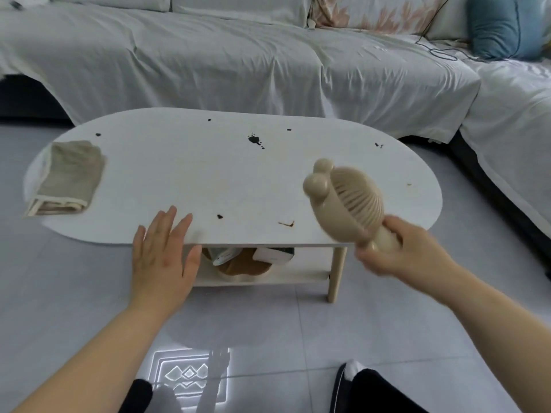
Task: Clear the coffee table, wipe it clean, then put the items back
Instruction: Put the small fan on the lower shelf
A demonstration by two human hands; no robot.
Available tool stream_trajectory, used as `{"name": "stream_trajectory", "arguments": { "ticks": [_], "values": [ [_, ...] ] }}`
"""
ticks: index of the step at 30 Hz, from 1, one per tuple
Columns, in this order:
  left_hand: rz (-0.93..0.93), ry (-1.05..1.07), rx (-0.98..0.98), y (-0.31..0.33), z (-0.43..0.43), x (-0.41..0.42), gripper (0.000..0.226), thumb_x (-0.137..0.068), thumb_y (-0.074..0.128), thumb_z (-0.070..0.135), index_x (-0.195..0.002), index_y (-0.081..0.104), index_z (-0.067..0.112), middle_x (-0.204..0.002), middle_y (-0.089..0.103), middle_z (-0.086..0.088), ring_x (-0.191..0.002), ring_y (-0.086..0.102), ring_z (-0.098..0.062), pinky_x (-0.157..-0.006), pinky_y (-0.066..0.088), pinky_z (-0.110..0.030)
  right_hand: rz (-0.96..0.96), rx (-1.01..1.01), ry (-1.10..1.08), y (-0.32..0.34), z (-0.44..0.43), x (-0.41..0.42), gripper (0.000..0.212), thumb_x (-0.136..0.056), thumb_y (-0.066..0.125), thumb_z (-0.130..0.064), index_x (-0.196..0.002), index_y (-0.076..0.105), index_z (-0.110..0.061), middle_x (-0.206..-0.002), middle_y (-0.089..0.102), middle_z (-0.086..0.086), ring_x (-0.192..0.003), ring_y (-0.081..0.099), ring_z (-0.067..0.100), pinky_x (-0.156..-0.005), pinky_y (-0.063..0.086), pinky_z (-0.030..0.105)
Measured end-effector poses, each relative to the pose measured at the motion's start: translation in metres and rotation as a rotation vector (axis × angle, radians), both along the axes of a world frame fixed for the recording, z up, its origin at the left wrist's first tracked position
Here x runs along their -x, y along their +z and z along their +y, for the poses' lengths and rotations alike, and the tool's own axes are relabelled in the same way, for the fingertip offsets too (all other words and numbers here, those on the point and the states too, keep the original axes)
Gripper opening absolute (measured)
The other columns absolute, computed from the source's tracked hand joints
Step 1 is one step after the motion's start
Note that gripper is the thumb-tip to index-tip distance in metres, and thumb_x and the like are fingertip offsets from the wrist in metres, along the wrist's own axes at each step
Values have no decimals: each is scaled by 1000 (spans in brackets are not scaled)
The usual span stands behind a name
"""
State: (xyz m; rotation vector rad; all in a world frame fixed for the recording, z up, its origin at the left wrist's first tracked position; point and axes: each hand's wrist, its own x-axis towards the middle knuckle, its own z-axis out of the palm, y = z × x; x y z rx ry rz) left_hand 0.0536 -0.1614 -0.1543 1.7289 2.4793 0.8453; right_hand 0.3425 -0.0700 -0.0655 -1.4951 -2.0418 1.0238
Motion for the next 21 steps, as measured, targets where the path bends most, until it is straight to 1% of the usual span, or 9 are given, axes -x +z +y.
{"name": "stream_trajectory", "arguments": {
  "ticks": [3,5,7,9,12,14,17,20,21],
  "values": [
    [29,17,64,-14,-26,1,68,-75,22,43,-130,38,7,-145,32,-19,-136,25,-34,-112,8,-45,-72,129,133,-26,-38,-11,26,-62,74,-18,-75,57,-34,-59,62,-12,-49,56,-1,-48,48,15],
    [75,-42,115,-26,-35,-4,62,-75,28,35,-126,44,4,-140,38,-23,-131,34,-39,-108,17,-51,-184,167,170,-48,-52,-13,30,-65,74,-21,-79,53,-37,-76,61,-13,-61,57,0,-56,45,13],
    [104,-94,140,-35,-38,-12,53,-74,39,25,-120,50,2,-135,42,-29,-123,42,-45,-103,21,-52,-289,185,167,-72,-56,-12,33,-66,72,-27,-88,50,-38,-89,58,-12,-73,56,4,-59,41,10],
    [125,-96,139,-40,-35,-15,51,-73,42,20,-120,50,1,-133,42,-33,-119,44,-48,-101,21,-52,-368,230,106,-99,-50,-7,33,-68,69,-32,-94,48,-33,-85,58,-10,-68,57,4,-57,41,14],
    [144,-64,74,-45,-26,-11,59,-72,32,27,-125,43,3,-137,38,-30,-126,39,-44,-107,20,-52,-457,336,-46,-144,-28,5,30,-73,63,-34,-94,44,-24,-66,60,-9,-63,56,9,-51,38,20],
    [102,11,11,-48,-19,-4,61,-73,38,25,-130,36,5,-142,32,-27,-132,28,-37,-108,13,-51,-484,366,-143,-175,-7,13,34,-74,61,-35,-100,48,-17,-79,65,-2,-70,59,15,-52,38,21],
    [81,68,-1,-54,-9,8,73,-67,49,17,-135,24,4,-147,24,-23,-136,17,-33,-111,3,-50,-521,360,-276,-215,20,28,50,-77,60,-39,-115,48,-10,-110,58,10,-94,59,27,-71,46,29],
    [112,55,-17,-61,-6,12,80,-65,53,13,-137,17,4,-148,20,-23,-136,11,-29,-112,-5,-46,-507,385,-406,-246,37,45,57,-78,60,-41,-121,46,-7,-117,50,13,-103,56,32,-89,48,35],
    [115,55,-24,-62,-6,12,82,-65,54,12,-137,15,3,-147,19,-22,-135,10,-26,-112,-2,-50,-490,395,-443,-254,41,49,58,-78,60,-40,-122,45,-6,-119,49,14,-105,55,33,-93,48,38]
  ]
}}
